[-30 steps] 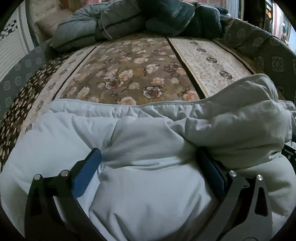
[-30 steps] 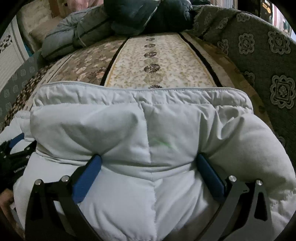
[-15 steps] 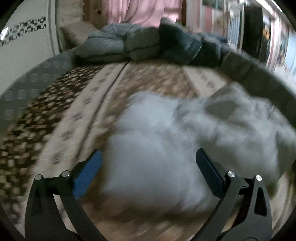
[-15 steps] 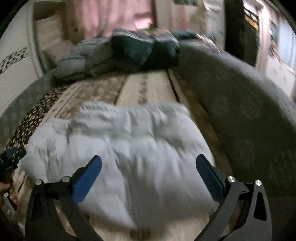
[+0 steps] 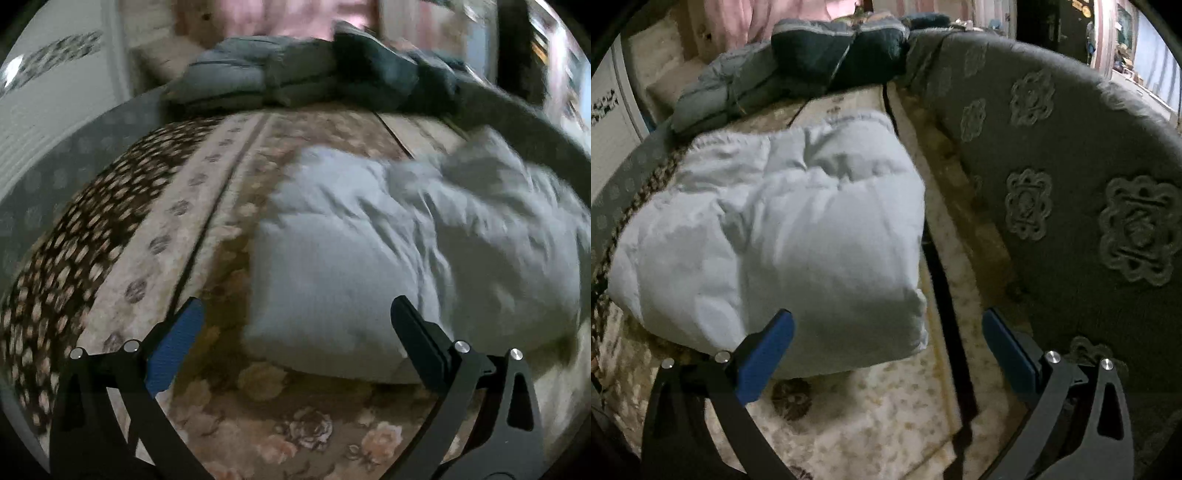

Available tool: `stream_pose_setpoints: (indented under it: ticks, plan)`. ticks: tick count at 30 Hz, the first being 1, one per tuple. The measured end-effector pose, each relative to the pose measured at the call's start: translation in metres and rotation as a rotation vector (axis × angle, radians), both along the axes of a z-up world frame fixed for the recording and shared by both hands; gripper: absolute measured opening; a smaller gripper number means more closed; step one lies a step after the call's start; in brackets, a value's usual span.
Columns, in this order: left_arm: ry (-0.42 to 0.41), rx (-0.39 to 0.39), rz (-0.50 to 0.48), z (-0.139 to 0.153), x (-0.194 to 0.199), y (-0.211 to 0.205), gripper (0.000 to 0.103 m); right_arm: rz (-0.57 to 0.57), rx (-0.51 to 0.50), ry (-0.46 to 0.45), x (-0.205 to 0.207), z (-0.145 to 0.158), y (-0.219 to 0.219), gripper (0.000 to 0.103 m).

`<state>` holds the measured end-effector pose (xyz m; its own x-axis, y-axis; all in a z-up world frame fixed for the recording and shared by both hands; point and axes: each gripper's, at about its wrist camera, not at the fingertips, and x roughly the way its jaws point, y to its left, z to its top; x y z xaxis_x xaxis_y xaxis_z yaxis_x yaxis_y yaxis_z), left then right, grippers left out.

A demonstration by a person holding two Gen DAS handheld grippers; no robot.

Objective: Fold large clothes

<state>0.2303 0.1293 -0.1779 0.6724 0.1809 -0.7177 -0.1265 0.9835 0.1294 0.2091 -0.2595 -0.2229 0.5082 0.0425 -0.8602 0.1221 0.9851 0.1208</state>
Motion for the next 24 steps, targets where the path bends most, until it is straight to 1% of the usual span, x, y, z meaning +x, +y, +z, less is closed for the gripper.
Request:
stream_pose_setpoints:
  ticks: [2,3,5,6,7,8,9,11,12,13,14,15,16,17,18,19,20,21,22,23,24]
  plan:
    - [0.036,0.051,-0.023,-0.012,0.008,-0.003,0.100,0.031,0.003,0.008,0.006,-0.011,0.007,0.101]
    - [0.051,0.041,-0.024,-0.018,0.014,0.001,0.100,0.050,0.006,0.011,0.011,-0.016,0.009,0.101]
    - [0.066,-0.040,-0.010,-0.027,0.024,0.012,0.100,0.087,0.009,0.022,0.021,-0.025,0.017,0.101]
    - [0.091,-0.130,0.005,-0.035,0.031,0.021,0.100,0.098,0.023,0.040,0.027,-0.032,0.020,0.101]
    - [0.110,-0.197,0.018,-0.041,0.035,0.029,0.100,0.101,0.048,0.061,0.030,-0.037,0.021,0.101]
    - [0.118,-0.256,0.029,-0.045,0.038,0.036,0.100,0.103,0.059,0.082,0.034,-0.041,0.024,0.101]
    - [0.119,-0.302,0.035,-0.051,0.041,0.040,0.100,0.114,0.048,0.086,0.036,-0.042,0.027,0.102]
    - [0.122,-0.319,0.026,-0.054,0.046,0.039,0.100,0.138,0.025,0.091,0.040,-0.041,0.031,0.102]
    - [0.121,-0.314,0.018,-0.053,0.048,0.037,0.100,0.148,0.022,0.098,0.042,-0.041,0.033,0.097]
    - [0.121,-0.313,0.018,-0.053,0.050,0.036,0.100,0.154,0.027,0.106,0.044,-0.039,0.033,0.089]
    - [0.124,-0.316,0.022,-0.055,0.052,0.034,0.100,0.158,0.030,0.107,0.044,-0.037,0.033,0.085]
    - [0.132,-0.328,0.031,-0.055,0.053,0.034,0.098,0.165,0.033,0.107,0.044,-0.035,0.034,0.075]
    - [0.139,-0.345,0.033,-0.054,0.052,0.034,0.089,0.175,0.037,0.104,0.044,-0.029,0.035,0.063]
    - [0.144,-0.366,0.026,-0.052,0.050,0.031,0.080,0.178,0.043,0.105,0.043,-0.026,0.035,0.058]
    - [0.146,-0.357,0.021,-0.047,0.048,0.027,0.073,0.178,0.051,0.102,0.041,-0.022,0.034,0.049]
    - [0.141,-0.347,0.005,-0.043,0.045,0.022,0.058,0.177,0.057,0.100,0.039,-0.017,0.033,0.044]
    - [0.133,-0.334,-0.005,-0.038,0.042,0.018,0.050,0.180,0.055,0.093,0.037,-0.012,0.034,0.041]
    - [0.118,-0.332,-0.011,-0.032,0.036,0.015,0.039,0.182,0.051,0.087,0.033,-0.009,0.035,0.037]
    - [0.103,-0.343,-0.010,-0.027,0.029,0.016,0.031,0.181,0.047,0.073,0.029,-0.003,0.036,0.034]
    - [0.084,-0.353,-0.006,-0.023,0.023,0.015,0.029,0.179,0.044,0.058,0.025,0.004,0.037,0.032]
    - [0.058,-0.347,-0.006,-0.018,0.014,0.013,0.027,0.177,0.040,0.044,0.019,0.011,0.038,0.031]
